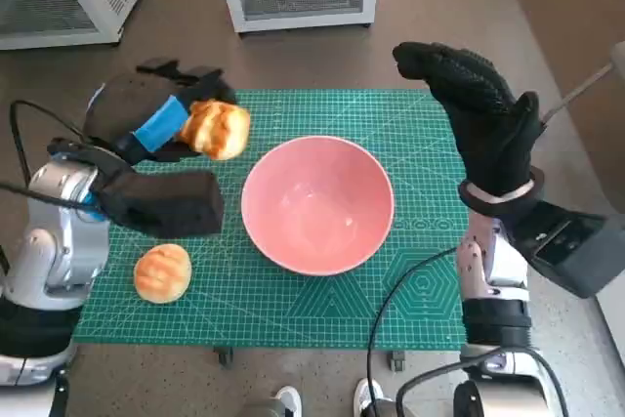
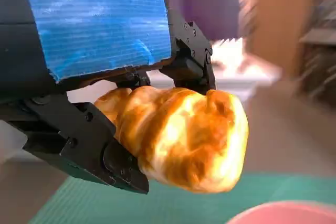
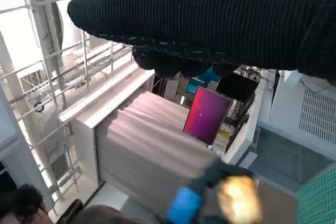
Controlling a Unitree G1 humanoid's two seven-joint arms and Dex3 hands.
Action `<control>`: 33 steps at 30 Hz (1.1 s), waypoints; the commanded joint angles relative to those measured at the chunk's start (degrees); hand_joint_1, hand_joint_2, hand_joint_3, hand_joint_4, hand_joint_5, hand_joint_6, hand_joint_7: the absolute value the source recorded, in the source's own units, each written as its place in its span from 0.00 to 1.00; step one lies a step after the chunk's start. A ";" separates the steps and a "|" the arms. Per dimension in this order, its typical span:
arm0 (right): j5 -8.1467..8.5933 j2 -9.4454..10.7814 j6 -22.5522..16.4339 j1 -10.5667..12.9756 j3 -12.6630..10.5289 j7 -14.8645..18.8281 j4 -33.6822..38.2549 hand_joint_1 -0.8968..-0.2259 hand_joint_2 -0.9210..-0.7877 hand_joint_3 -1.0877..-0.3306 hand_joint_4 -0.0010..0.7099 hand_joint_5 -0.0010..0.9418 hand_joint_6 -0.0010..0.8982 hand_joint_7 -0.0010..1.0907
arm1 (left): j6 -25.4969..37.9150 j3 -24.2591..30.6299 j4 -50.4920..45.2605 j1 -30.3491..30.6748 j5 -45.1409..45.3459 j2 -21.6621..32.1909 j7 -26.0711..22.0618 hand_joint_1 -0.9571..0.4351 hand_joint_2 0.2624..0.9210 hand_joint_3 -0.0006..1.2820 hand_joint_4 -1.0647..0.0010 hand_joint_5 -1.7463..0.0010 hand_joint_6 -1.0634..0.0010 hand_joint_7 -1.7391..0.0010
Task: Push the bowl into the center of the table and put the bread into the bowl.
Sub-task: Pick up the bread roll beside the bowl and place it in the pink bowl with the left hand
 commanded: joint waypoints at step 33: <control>0.39 -1.03 2.80 2.95 -0.39 0.33 -2.43 0.26 0.00 0.39 0.29 0.00 0.09 0.40 | -11.00 -9.39 5.96 -5.74 3.03 -9.95 -5.09 0.69 0.99 0.01 0.25 0.37 0.36 0.40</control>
